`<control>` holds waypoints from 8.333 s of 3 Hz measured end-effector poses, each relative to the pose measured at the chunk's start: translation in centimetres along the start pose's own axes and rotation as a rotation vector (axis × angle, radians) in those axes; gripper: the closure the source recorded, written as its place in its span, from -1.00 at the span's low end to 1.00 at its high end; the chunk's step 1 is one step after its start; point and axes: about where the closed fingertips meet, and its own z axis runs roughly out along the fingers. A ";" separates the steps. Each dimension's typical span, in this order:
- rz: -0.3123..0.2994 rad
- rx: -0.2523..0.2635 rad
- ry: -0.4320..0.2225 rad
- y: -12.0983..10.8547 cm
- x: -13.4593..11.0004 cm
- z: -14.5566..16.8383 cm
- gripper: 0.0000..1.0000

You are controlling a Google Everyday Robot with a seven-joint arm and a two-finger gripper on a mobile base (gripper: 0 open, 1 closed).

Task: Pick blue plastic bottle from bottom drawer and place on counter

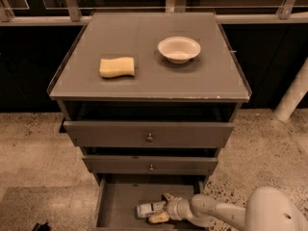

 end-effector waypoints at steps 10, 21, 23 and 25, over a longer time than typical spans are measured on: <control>0.136 -0.197 -0.438 -2.7 -2.9 -26.3 1.00; -0.300 -0.085 -0.265 8.3 -34.4 -51.7 1.00; -0.356 -0.119 -0.204 9.0 -38.2 -55.2 1.00; -0.446 -0.138 -0.188 6.6 -45.8 -61.1 1.00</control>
Offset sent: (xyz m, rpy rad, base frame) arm 0.0000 0.0000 0.0000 0.0000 0.0000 0.0000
